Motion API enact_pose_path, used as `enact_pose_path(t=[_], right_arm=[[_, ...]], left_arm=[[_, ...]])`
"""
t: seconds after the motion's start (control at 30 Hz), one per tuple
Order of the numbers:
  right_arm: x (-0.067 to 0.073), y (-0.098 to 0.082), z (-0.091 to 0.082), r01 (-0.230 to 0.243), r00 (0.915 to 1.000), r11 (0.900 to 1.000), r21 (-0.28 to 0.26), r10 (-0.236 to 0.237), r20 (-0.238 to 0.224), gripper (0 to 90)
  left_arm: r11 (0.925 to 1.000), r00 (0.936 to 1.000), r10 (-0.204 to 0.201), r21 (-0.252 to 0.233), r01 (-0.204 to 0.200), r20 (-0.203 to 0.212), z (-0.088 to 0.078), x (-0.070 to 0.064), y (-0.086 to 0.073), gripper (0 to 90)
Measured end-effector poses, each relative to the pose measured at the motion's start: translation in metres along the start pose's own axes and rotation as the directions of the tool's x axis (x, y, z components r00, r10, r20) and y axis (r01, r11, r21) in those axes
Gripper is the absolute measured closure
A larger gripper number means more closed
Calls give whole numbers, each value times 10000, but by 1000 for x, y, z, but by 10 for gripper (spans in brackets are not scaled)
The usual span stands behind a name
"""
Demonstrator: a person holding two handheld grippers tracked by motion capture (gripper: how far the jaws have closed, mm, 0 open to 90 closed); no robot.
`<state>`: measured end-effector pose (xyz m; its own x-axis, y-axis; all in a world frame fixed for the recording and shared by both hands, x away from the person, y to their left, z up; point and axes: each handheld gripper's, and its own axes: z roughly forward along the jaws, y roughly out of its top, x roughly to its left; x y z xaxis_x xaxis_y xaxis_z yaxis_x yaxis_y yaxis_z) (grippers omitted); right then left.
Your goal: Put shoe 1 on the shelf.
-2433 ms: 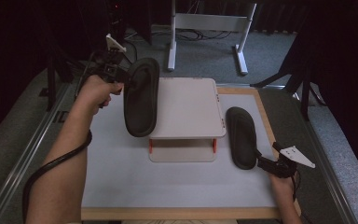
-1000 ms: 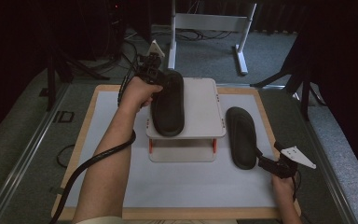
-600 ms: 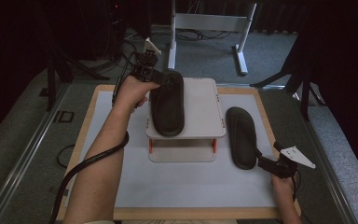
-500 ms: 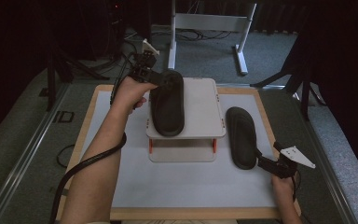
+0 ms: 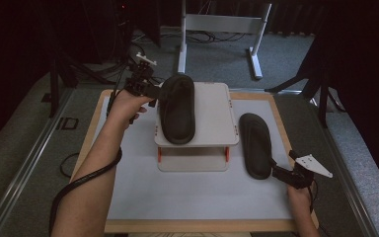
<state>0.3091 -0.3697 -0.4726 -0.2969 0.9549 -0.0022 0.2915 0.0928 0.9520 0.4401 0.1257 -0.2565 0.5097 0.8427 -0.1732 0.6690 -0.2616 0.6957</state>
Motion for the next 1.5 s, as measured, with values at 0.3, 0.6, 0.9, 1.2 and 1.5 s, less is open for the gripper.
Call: enact_pose_path(t=[0.3,0.6,0.9,1.2,1.5], right_arm=[[2,0,1,160,9999,9999,41,-160,65,119],[2,1,0,105,9998,9999,120,-103,-157,112],[2,0,0,46,9999,10000,-44,-46,-90,112],[2,0,1,118,9999,9999,21,-119,63,112],[-2,1,0,-185,9996,9997,182,189,-226,157]], left_arm=[[9953,9995,121,-956,-149,-296,-20,13,-12,141],[9823,9988,18,-1872,-111,-497,-26,24,-37,141],[9721,9968,114,-2325,-295,-786,-14,33,-71,138],[9660,9970,-40,-2581,-160,-768,-10,43,-99,138],[9454,9952,193,-3221,-493,-960,-4,50,-138,114]])
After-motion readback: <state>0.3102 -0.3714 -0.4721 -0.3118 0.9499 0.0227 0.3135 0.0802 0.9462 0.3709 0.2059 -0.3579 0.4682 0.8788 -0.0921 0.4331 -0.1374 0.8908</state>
